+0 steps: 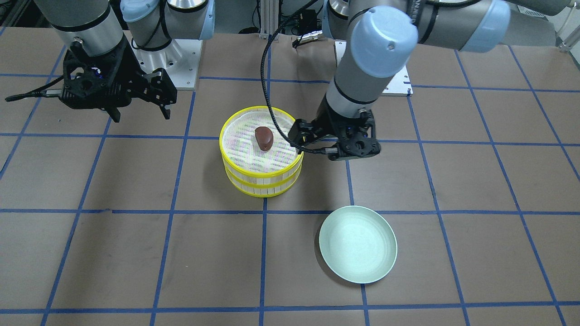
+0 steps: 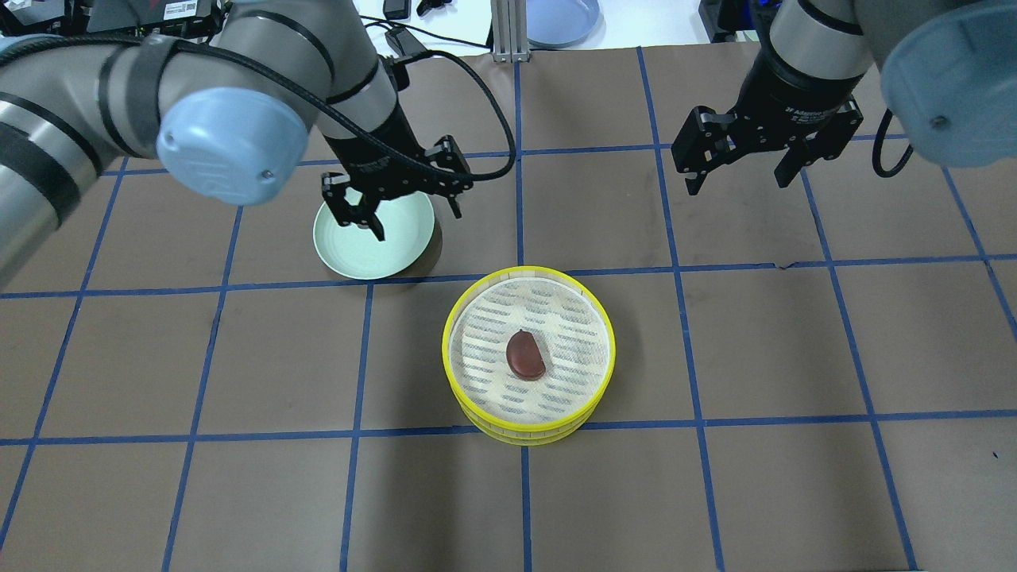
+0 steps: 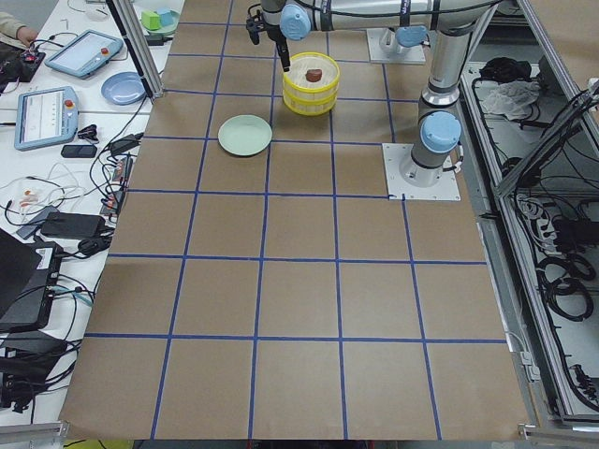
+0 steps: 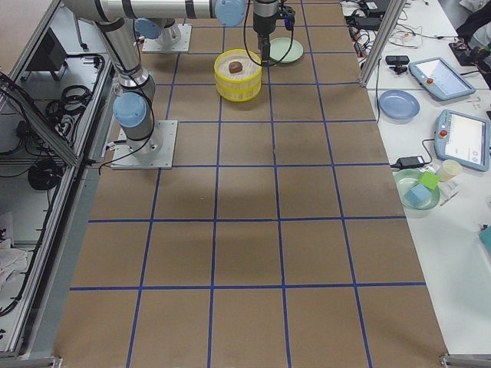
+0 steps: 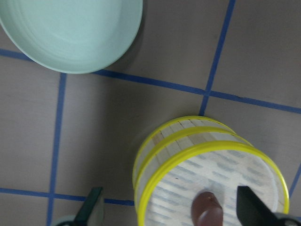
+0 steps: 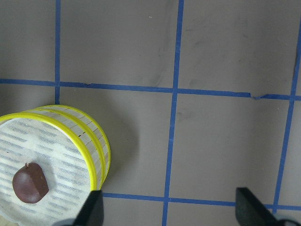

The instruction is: Place buns in different layers of steamer

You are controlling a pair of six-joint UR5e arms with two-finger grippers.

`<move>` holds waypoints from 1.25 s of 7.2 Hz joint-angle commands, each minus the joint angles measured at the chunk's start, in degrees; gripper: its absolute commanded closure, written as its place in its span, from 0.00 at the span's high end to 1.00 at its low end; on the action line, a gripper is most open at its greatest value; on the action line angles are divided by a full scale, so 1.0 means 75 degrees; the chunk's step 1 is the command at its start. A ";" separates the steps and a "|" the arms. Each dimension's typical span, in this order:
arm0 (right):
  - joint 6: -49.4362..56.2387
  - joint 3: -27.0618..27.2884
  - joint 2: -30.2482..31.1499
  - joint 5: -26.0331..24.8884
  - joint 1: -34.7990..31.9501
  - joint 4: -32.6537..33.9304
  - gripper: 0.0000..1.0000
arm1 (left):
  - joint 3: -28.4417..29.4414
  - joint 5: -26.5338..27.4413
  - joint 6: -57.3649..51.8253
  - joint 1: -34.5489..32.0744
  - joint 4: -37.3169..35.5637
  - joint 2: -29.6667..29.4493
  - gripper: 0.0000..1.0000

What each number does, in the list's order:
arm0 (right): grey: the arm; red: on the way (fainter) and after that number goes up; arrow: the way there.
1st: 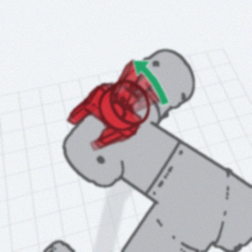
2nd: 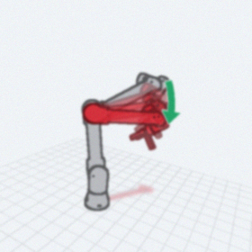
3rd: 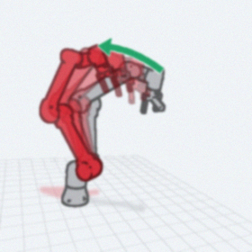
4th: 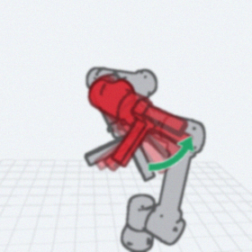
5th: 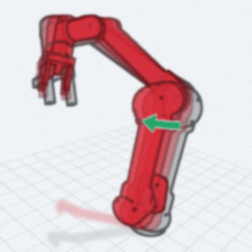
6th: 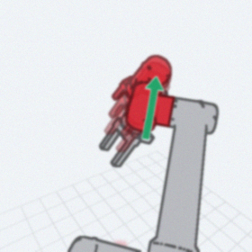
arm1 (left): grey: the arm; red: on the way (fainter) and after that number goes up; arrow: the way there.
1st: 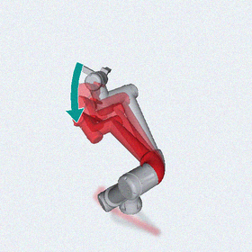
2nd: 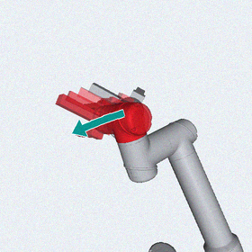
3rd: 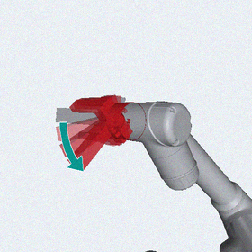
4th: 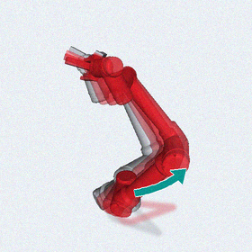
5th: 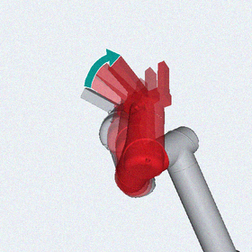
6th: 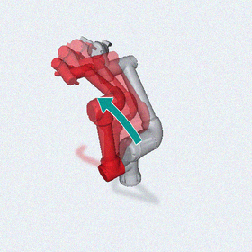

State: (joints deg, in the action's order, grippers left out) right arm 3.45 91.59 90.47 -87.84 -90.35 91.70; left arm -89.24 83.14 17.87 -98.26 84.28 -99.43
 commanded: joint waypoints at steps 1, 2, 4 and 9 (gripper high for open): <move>0.0043 0.0034 0.0008 -0.0018 0.0000 0.0090 1.00 | 0.0250 0.1165 -0.1893 0.0654 0.0153 0.0411 1.00; 0.0055 0.0034 0.0008 -0.0018 0.0011 0.0090 1.00 | 0.0273 0.1659 -0.2505 0.0981 0.0141 0.0657 1.00; 0.0067 0.0034 -0.0003 -0.0006 0.0011 0.0090 1.00 | 0.0262 0.1606 -0.2489 0.1404 0.0270 0.0940 1.00; 0.0079 0.0034 -0.0003 -0.0006 0.0000 0.0090 1.00 | 0.0157 0.0738 -0.2289 0.1313 0.0188 0.1175 1.00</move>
State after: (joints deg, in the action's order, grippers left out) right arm 4.04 91.84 90.42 -87.90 -90.29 92.37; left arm -87.81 89.36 0.66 -88.09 85.66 -91.16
